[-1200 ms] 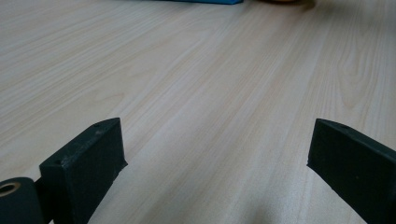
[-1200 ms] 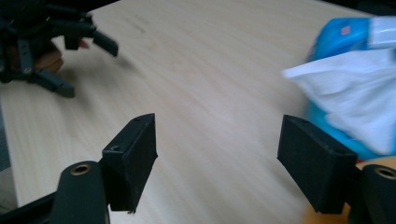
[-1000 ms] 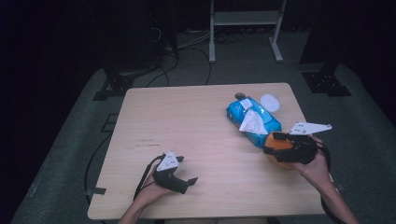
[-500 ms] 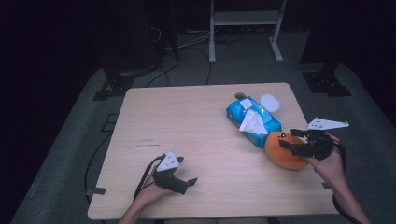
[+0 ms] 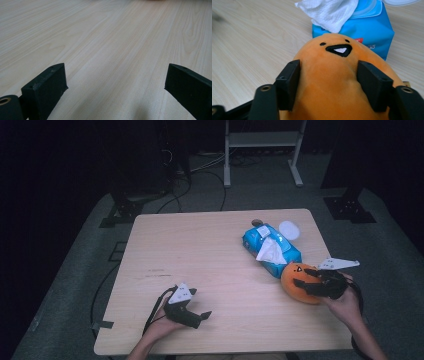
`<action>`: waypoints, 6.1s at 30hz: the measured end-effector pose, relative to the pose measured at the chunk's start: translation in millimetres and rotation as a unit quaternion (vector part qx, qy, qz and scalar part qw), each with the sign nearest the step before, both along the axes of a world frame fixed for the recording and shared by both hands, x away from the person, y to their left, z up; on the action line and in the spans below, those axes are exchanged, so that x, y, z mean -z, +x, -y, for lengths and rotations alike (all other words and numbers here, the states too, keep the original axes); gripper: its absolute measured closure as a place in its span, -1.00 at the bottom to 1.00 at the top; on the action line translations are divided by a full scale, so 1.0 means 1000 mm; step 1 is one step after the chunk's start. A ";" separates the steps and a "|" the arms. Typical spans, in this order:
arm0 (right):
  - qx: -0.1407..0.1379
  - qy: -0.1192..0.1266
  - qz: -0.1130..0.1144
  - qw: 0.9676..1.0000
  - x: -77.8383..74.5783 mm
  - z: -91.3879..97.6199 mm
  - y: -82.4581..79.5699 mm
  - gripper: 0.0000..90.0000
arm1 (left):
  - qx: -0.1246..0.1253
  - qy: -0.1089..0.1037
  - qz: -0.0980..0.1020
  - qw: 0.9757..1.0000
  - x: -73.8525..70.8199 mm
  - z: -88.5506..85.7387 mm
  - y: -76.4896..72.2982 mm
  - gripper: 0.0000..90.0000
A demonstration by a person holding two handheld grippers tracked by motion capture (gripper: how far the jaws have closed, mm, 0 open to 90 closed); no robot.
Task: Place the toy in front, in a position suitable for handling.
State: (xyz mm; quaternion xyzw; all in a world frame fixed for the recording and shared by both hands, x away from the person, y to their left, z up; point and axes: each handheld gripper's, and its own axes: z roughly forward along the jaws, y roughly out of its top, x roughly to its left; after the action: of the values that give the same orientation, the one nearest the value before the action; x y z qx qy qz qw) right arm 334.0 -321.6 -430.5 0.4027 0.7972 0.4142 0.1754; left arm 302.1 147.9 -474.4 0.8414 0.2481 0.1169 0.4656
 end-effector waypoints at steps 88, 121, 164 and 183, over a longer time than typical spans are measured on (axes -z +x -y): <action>-0.331 0.043 -0.040 0.942 -0.013 -0.186 -0.002 0.01 | 0.057 -0.087 0.028 0.994 -0.038 0.000 -0.001 -0.88; -0.280 0.033 0.016 0.959 -0.047 -0.133 -0.021 -0.25 | 0.113 -0.041 0.031 0.992 -0.029 0.040 0.009 -0.62; 0.000 -0.010 -0.005 1.000 0.000 -0.066 0.094 0.19 | 0.109 -0.044 0.034 0.992 -0.025 0.040 0.005 -0.63; 0.011 -0.006 -0.024 1.000 -0.003 -0.062 0.094 0.89 | 0.111 -0.043 0.035 0.992 -0.025 0.039 0.005 -0.63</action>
State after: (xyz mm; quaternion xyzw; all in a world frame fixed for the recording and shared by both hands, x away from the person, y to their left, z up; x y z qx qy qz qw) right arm 428.0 -259.6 -427.5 0.4202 0.7990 0.3980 0.1633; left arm 307.2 109.3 -449.3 0.8385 0.1419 0.0835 0.5195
